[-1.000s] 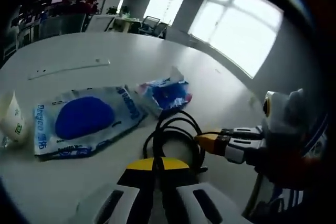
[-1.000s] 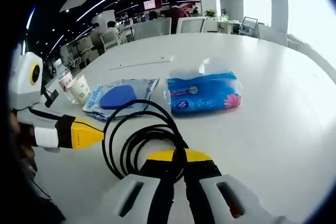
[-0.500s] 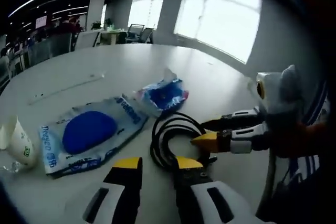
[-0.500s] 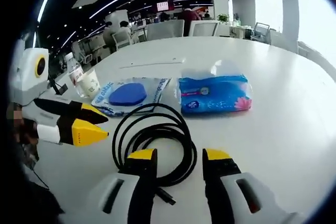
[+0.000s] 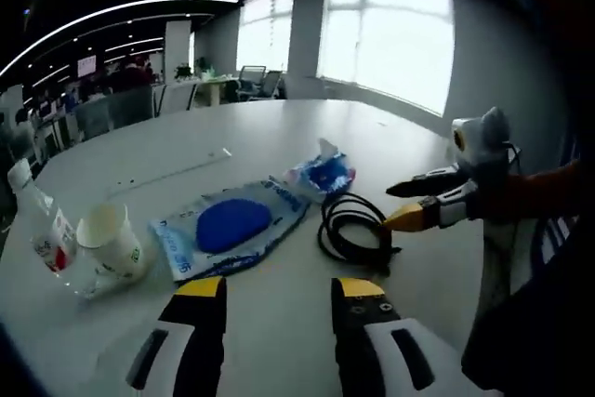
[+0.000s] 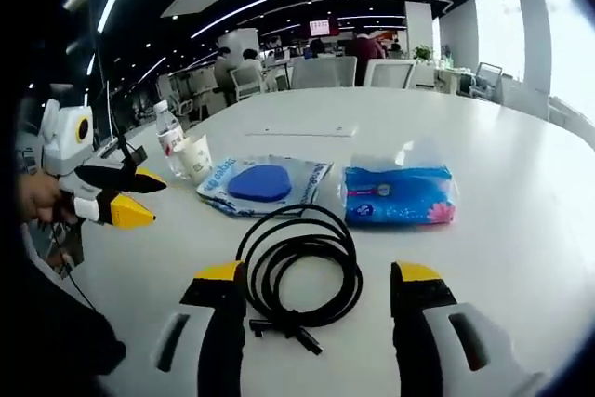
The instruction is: Arrange the tabletop items into an orderly group along one side of the table until the central work area is clear of visible clutter.
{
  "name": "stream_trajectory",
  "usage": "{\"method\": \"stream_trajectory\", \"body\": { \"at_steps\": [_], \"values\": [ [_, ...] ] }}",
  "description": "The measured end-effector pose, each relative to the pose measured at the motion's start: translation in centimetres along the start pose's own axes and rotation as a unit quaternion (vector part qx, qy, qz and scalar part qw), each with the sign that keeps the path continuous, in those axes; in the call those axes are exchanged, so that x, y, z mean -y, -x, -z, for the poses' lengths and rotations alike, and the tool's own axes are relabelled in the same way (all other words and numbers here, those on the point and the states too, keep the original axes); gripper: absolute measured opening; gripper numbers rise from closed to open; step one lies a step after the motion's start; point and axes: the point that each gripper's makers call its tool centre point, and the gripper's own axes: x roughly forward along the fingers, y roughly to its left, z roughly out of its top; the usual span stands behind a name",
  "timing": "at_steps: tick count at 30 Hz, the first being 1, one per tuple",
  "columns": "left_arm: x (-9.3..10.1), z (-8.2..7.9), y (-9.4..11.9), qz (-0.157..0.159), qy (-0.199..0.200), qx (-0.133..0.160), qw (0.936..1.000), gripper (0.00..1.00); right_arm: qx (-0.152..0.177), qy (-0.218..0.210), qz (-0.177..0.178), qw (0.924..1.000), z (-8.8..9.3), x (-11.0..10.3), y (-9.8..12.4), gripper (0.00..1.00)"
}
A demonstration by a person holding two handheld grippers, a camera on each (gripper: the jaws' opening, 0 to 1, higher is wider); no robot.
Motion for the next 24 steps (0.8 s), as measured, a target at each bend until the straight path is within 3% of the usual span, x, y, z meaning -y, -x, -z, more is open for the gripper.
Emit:
{"method": "stream_trajectory", "body": {
  "at_steps": [6,12,18,24],
  "values": [
    [-3.0,0.3,3.5,-0.026,0.014,0.027,0.9992,0.52,0.009,0.012,0.005,0.9999,-0.8,0.6,1.7,0.7],
    [-5.1,1.1,6.4,-0.051,0.035,0.032,0.9976,0.59,0.026,-0.001,0.01,0.9996,-1.8,1.3,3.3,0.83],
    [-5.7,1.0,8.7,-0.06,0.054,0.037,0.9961,0.68,0.021,0.002,0.013,0.9997,-1.6,1.5,4.9,0.87],
    [-6.4,1.1,10.1,-0.052,0.052,0.043,0.9964,0.79,0.021,0.001,0.008,0.9997,-1.5,1.5,6.3,0.97]
  ]
}}
